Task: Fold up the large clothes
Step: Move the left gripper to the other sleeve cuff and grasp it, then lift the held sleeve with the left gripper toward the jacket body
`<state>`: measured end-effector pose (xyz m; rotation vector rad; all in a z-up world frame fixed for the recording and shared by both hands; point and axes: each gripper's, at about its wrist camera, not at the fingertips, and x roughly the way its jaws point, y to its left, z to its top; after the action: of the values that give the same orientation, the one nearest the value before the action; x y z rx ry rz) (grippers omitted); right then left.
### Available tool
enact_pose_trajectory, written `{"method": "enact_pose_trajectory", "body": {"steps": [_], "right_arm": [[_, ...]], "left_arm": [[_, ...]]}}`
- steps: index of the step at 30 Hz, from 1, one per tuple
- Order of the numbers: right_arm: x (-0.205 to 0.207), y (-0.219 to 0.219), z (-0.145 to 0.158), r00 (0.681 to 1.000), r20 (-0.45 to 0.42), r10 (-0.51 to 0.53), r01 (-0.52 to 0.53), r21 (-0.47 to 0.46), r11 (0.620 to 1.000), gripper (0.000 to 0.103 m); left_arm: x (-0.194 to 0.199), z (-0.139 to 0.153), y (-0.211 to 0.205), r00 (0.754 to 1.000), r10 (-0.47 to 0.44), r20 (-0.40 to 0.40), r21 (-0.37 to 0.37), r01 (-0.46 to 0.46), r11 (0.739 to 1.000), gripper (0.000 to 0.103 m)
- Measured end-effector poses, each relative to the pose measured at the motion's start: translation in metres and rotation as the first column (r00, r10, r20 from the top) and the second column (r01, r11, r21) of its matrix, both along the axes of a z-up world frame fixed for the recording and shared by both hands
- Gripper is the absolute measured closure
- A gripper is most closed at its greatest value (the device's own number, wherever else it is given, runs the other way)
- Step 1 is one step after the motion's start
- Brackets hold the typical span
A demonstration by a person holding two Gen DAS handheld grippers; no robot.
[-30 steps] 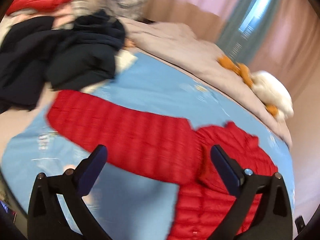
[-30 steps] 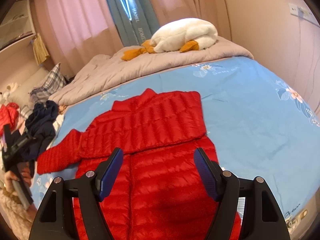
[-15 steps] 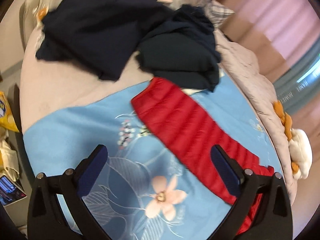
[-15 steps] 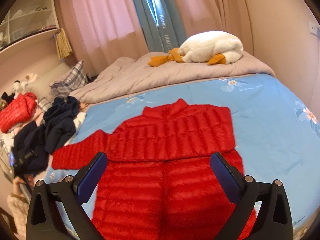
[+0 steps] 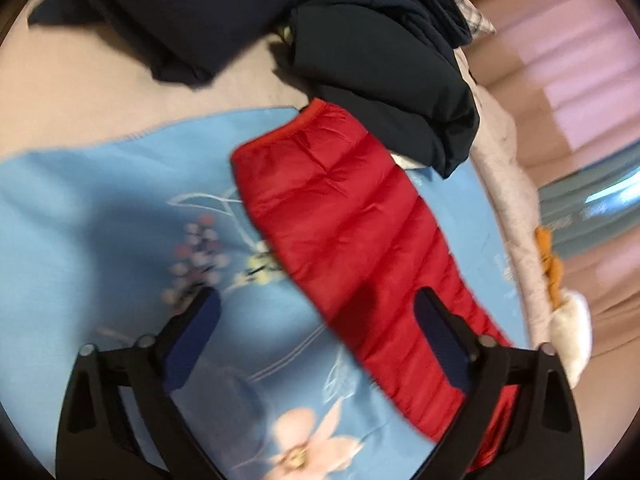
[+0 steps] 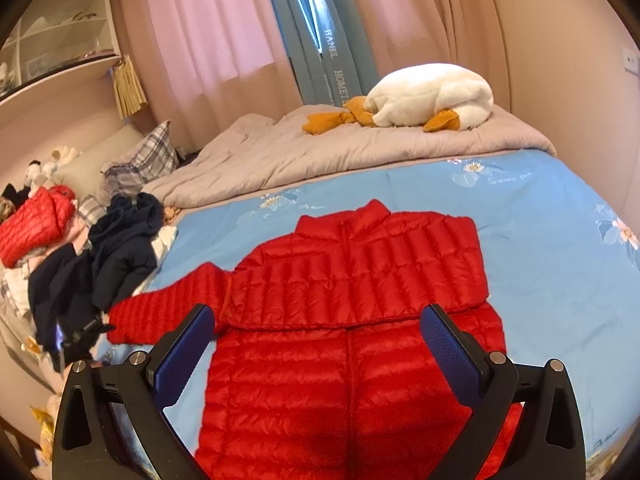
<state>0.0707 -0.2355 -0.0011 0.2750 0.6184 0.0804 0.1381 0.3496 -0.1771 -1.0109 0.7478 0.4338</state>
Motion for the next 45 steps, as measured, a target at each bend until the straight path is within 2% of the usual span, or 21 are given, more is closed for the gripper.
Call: {"method": "enact_pose_trajectory", "body": {"steps": [2, 4, 6, 8, 10, 11, 12, 14, 18, 20, 23, 25, 32, 35, 38, 45], "right_arm": [[0.001, 0.0, -0.001, 1.0, -0.006, -0.004, 0.004, -0.004, 1.0, 0.001], [0.002, 0.001, -0.002, 1.0, -0.012, -0.011, 0.011, -0.01, 1.0, 0.001], [0.003, 0.001, -0.003, 1.0, -0.019, -0.016, 0.016, -0.012, 1.0, 0.001], [0.004, 0.001, -0.004, 1.0, -0.023, -0.019, 0.019, -0.01, 1.0, 0.001], [0.004, 0.002, -0.006, 0.999, -0.027, -0.019, 0.019, -0.008, 1.0, 0.001], [0.004, 0.003, -0.007, 0.999, -0.03, -0.019, 0.019, -0.009, 1.0, 0.001], [0.005, 0.003, -0.007, 0.999, -0.032, -0.02, 0.02, -0.011, 1.0, 0.001], [0.004, 0.003, -0.008, 0.999, -0.036, -0.025, 0.024, -0.02, 0.999, 0.001], [0.0, 0.001, -0.005, 0.999, -0.023, -0.04, 0.039, -0.035, 0.999, 0.001], [-0.003, -0.002, -0.003, 0.999, -0.012, -0.045, 0.044, -0.036, 0.998, 0.001], [-0.007, -0.005, 0.0, 0.998, 0.004, -0.061, 0.061, -0.043, 0.997, 0.001], [-0.01, -0.008, 0.0, 0.998, 0.01, -0.06, 0.06, -0.034, 0.998, 0.001], [-0.017, -0.018, 0.001, 0.997, 0.021, -0.079, 0.079, -0.011, 0.997, 0.001], [-0.021, -0.021, 0.001, 0.995, 0.029, -0.097, 0.098, -0.014, 0.995, 0.001], [-0.025, -0.022, 0.002, 0.993, 0.042, -0.111, 0.112, -0.02, 0.993, 0.001], [-0.033, -0.03, 0.003, 0.991, 0.054, -0.125, 0.124, 0.007, 0.992, 0.001]], "left_arm": [[0.006, -0.007, 0.002, 1.0, 0.009, 0.022, -0.035, -0.008, 0.999, 0.016], [0.01, -0.005, 0.0, 1.0, 0.007, 0.027, -0.009, -0.007, 1.0, 0.025], [0.015, -0.008, 0.0, 0.999, -0.016, 0.05, -0.041, 0.018, 0.999, 0.056], [0.017, -0.016, -0.001, 0.997, -0.016, 0.073, -0.092, 0.023, 0.995, 0.061], [0.017, -0.016, -0.005, 0.998, -0.006, 0.07, -0.049, 0.01, 0.999, 0.075], [0.018, -0.016, -0.007, 0.999, -0.008, 0.053, -0.03, 0.01, 0.999, 0.093], [0.019, -0.016, -0.008, 0.999, -0.005, 0.046, -0.025, 0.007, 1.0, 0.095], [0.013, -0.012, -0.01, 0.998, 0.016, 0.061, -0.016, -0.015, 1.0, 0.098], [0.008, 0.02, -0.021, 0.995, 0.037, 0.092, 0.073, -0.043, 0.996, 0.099], [0.006, 0.041, -0.028, 0.991, 0.013, 0.137, 0.112, -0.029, 0.993, 0.099], [0.002, 0.073, -0.044, 0.985, -0.013, 0.171, 0.202, -0.022, 0.979, 0.099], [0.002, 0.087, -0.053, 0.982, -0.033, 0.184, 0.232, -0.011, 0.973, 0.099], [-0.008, 0.129, -0.082, 0.957, -0.103, 0.273, 0.28, 0.023, 0.96, 0.099], [-0.005, 0.143, -0.095, 0.957, -0.127, 0.26, 0.318, 0.04, 0.947, 0.099], [-0.004, 0.155, -0.107, 0.947, -0.164, 0.277, 0.323, 0.069, 0.944, 0.099], [0.0, 0.178, -0.144, 0.928, -0.261, 0.266, 0.383, 0.146, 0.912, 0.099]]}}
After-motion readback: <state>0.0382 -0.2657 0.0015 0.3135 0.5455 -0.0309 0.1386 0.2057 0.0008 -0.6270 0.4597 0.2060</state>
